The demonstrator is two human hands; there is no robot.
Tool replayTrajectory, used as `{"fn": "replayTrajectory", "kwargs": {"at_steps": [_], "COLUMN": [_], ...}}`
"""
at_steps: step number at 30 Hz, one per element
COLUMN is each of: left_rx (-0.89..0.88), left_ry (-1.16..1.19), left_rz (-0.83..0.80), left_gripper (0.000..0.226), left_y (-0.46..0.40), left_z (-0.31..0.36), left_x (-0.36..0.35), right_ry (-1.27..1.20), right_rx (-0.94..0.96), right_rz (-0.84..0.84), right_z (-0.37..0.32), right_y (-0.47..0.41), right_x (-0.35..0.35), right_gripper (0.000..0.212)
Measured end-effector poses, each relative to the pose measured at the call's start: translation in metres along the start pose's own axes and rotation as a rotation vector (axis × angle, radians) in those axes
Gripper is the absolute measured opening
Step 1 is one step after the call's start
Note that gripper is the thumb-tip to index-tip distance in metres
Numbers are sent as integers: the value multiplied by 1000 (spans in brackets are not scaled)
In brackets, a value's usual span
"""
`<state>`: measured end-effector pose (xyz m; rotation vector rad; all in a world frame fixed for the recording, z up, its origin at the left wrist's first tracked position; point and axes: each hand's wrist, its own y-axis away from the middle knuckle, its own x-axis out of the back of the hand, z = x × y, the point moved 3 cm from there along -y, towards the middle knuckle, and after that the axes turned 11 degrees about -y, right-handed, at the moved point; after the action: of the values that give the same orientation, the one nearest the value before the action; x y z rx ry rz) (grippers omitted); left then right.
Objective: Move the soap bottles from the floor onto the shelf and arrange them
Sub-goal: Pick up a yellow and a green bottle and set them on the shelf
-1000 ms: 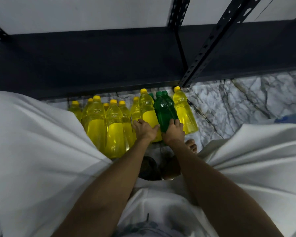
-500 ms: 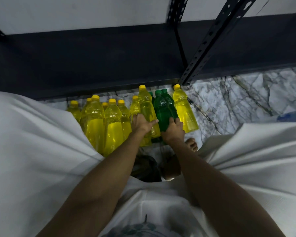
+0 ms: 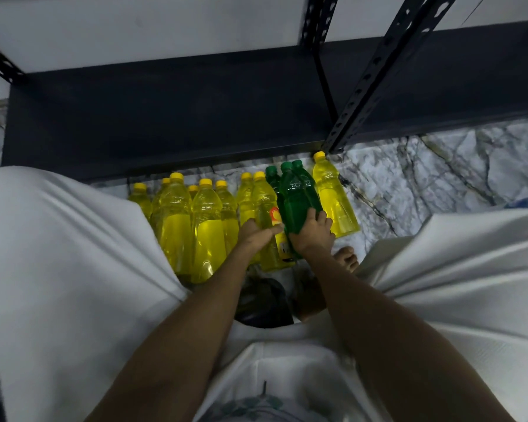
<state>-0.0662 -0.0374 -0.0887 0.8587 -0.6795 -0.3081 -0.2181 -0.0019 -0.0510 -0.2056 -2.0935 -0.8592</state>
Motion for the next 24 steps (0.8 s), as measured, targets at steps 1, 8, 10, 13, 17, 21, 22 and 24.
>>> {"fn": "replayTrajectory", "kwargs": {"at_steps": [1, 8, 10, 13, 17, 21, 22, 24], "left_rx": [-22, 3, -7, -29, -54, -52, -56, -62], "left_ry": [-57, -119, -63, -51, -90, -110, -114, -118], "left_rz": [41, 105, 46, 55, 115, 53, 29, 20], "left_gripper": [96, 82, 80, 82, 75, 75, 75, 76], "left_y": [1, -4, -6, -4, 3, 2, 2, 0], "left_z": [2, -2, -4, -5, -2, -2, -2, -1], "left_x": [-1, 1, 1, 1, -7, -2, -1, -1], "right_ry": [2, -189, -369, -448, -322, -353, -395, -431], "right_rx": [-1, -65, -137, -180, -124, -161, -171, -171], "right_rz": [1, -39, -35, -67, -72, -112, -129, -167], "right_z": [1, 7, 12, 17, 15, 15, 15, 11], "right_y": [0, -13, -15, -16, -18, -28, -31, -36], "right_x": [0, 6, 8, 7, 6, 13, 16, 22], "right_gripper": [83, 83, 79, 81, 87, 75, 68, 56]}}
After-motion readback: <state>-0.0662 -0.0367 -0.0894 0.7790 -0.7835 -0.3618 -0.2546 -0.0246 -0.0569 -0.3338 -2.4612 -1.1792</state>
